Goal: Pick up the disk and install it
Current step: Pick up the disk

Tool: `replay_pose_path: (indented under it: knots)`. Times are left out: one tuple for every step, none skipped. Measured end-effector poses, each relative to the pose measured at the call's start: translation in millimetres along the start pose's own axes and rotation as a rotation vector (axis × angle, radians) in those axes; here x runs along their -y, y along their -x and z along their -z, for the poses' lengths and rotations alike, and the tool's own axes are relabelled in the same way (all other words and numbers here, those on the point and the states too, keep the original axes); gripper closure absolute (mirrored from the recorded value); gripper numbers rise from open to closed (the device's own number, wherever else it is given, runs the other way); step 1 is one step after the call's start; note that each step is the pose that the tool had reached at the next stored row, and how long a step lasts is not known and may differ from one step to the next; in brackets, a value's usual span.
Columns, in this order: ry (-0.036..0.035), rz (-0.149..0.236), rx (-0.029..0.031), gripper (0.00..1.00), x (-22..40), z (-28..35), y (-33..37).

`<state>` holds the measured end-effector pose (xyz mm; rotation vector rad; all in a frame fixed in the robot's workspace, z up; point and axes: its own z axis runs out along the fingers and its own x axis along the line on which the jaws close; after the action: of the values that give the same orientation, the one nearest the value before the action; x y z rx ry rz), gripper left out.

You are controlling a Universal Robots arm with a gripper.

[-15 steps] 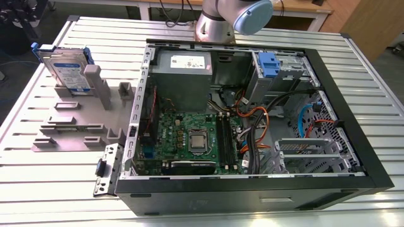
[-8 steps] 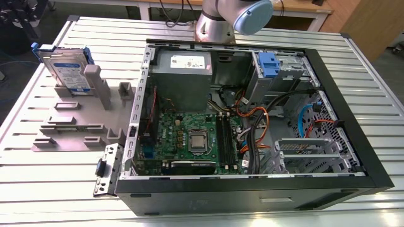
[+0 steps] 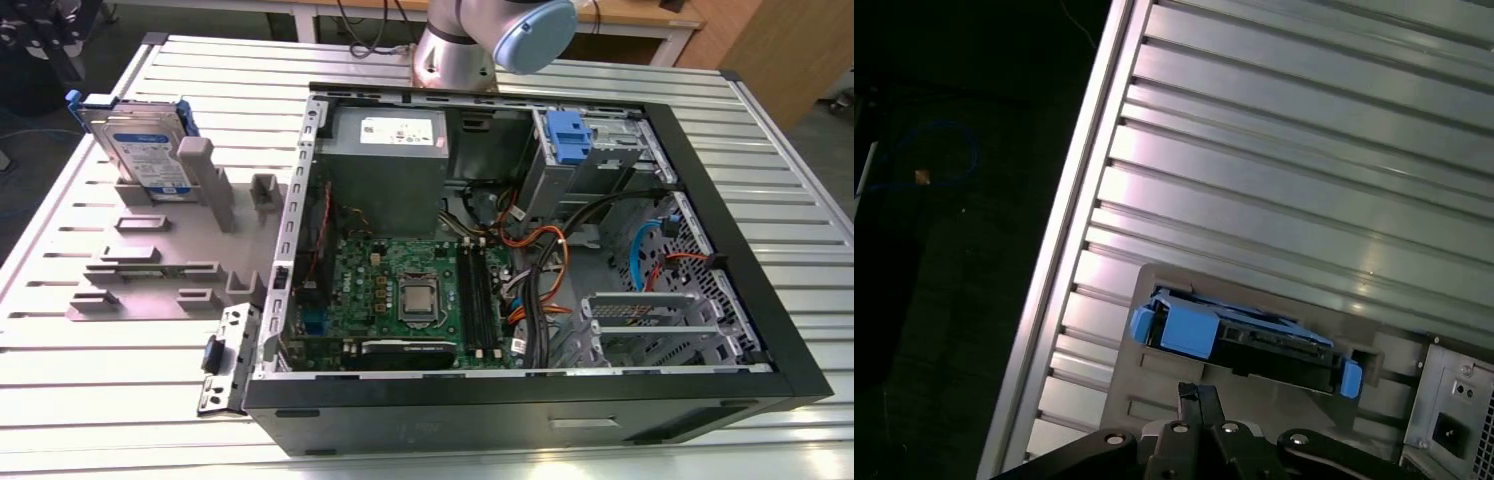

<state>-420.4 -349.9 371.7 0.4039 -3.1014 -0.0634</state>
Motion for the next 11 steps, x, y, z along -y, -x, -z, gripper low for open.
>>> replay_pose_path:
  knots:
    - [-0.0001,0.011,-0.0005,0.89,0.0,0.0,0.0]
    - [-0.0001,0.02,-0.0008,0.89,0.0,0.0,0.0]
    - [-0.0002,0.025,-0.0011,0.89,0.0,0.0,0.0]
    - [-0.0002,0.026,-0.0011,0.89,0.0,0.0,0.0]
    - [-0.0002,0.026,-0.0012,0.89,0.0,0.0,0.0]
    - [-0.0002,0.026,-0.0012,0.89,0.0,0.0,0.0]
    - [-0.0002,0.026,-0.0012,0.89,0.0,0.0,0.0]
    - [-0.0002,0.026,-0.0012,0.89,0.0,0.0,0.0]
    - [-0.0002,0.026,-0.0012,0.89,0.0,0.0,0.0]
    - [-0.0002,0.026,-0.0011,0.89,0.0,0.0,0.0]
    - [-0.0002,0.026,-0.0012,0.89,0.0,0.0,0.0]
